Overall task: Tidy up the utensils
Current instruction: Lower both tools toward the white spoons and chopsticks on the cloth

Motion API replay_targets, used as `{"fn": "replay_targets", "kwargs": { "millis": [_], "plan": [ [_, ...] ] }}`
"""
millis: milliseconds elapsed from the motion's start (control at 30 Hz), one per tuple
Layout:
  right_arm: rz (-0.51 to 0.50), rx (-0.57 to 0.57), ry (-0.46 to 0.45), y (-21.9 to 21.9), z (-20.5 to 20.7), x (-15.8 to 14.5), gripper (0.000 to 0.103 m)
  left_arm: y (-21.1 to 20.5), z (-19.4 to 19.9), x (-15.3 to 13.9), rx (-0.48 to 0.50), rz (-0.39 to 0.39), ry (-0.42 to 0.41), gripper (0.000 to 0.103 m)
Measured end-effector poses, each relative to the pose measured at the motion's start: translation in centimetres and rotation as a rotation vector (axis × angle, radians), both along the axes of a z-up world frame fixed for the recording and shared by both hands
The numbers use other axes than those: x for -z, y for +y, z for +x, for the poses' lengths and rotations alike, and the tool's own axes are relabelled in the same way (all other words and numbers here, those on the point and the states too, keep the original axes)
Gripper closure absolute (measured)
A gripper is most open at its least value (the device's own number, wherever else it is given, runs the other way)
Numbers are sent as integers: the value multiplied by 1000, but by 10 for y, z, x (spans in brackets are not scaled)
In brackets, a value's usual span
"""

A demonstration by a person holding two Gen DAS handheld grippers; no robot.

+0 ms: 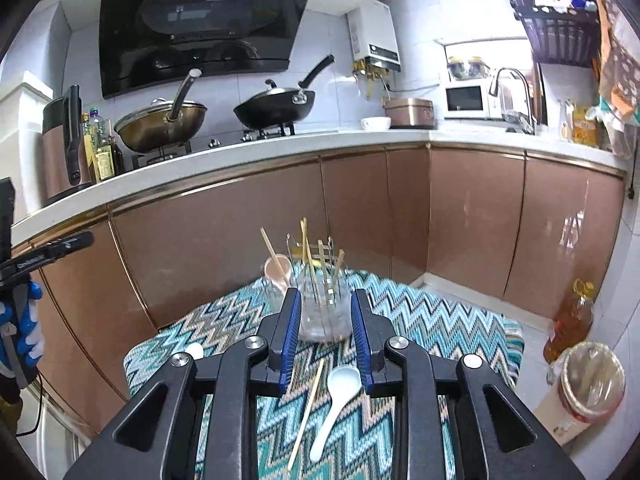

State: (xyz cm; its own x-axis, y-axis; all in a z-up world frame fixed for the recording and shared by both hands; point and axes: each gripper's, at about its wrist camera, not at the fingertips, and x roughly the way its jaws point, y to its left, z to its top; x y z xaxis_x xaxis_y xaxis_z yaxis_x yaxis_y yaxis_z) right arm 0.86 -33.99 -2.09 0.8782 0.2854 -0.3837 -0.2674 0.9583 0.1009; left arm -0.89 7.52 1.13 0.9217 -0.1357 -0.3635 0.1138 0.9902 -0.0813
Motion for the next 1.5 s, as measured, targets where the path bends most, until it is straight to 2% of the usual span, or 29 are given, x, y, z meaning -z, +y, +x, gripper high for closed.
{"fn": "replay_targets", "kwargs": {
  "millis": [200, 500, 767, 1067, 1500],
  "plan": [
    [14, 17, 50, -2, -1, 13, 77, 11, -12, 6, -8, 4, 15, 65],
    [20, 24, 105, 4, 6, 25, 77, 25, -4, 27, 9, -39, 88, 64],
    [28, 36, 159, 11, 23, 41, 77, 34, 9, 42, 18, -32, 126, 64],
    [27, 74, 210, 17, 38, 60, 77, 24, 41, 65, 86, -41, 193, 64],
    [51, 97, 253, 4, 56, 74, 77, -1, 75, 79, 177, -21, 295, 64]
  ]
}}
